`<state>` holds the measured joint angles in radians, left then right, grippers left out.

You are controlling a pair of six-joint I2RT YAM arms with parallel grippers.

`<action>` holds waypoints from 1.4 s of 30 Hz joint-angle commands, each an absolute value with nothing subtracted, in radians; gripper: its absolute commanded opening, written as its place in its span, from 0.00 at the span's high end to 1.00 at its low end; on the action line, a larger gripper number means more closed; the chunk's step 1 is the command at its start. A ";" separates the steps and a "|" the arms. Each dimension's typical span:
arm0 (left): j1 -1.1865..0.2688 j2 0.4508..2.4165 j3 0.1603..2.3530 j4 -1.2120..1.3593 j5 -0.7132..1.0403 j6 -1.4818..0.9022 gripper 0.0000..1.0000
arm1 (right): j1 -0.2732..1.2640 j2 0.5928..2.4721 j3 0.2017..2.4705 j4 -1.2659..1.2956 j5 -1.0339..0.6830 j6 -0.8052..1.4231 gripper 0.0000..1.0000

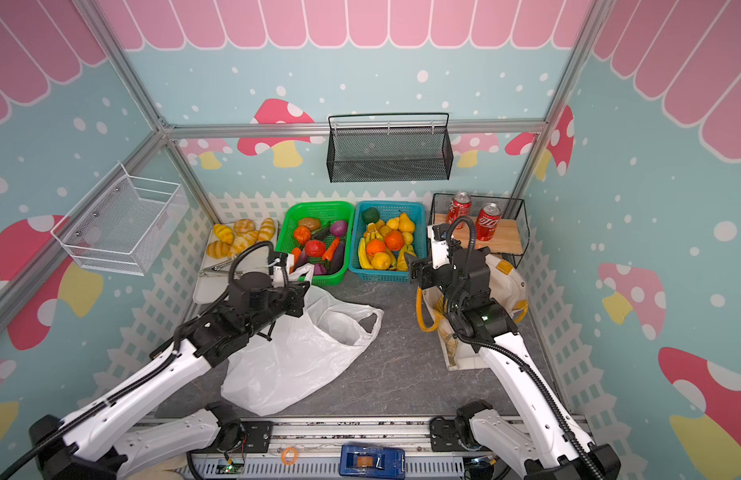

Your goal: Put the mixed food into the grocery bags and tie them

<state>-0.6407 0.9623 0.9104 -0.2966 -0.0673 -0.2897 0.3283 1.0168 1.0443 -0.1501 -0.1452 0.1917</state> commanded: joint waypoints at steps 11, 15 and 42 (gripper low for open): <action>-0.635 0.979 1.044 -0.198 0.578 -0.078 1.00 | 0.399 1.195 1.028 -0.033 -0.794 -0.076 0.05; -0.632 0.987 1.084 -0.230 0.609 -0.048 1.00 | 0.403 1.258 1.023 -0.007 -0.760 -0.184 0.03; -0.627 0.995 1.099 -0.266 0.334 -0.071 1.00 | 0.456 1.586 1.187 -0.036 -0.853 -0.220 1.00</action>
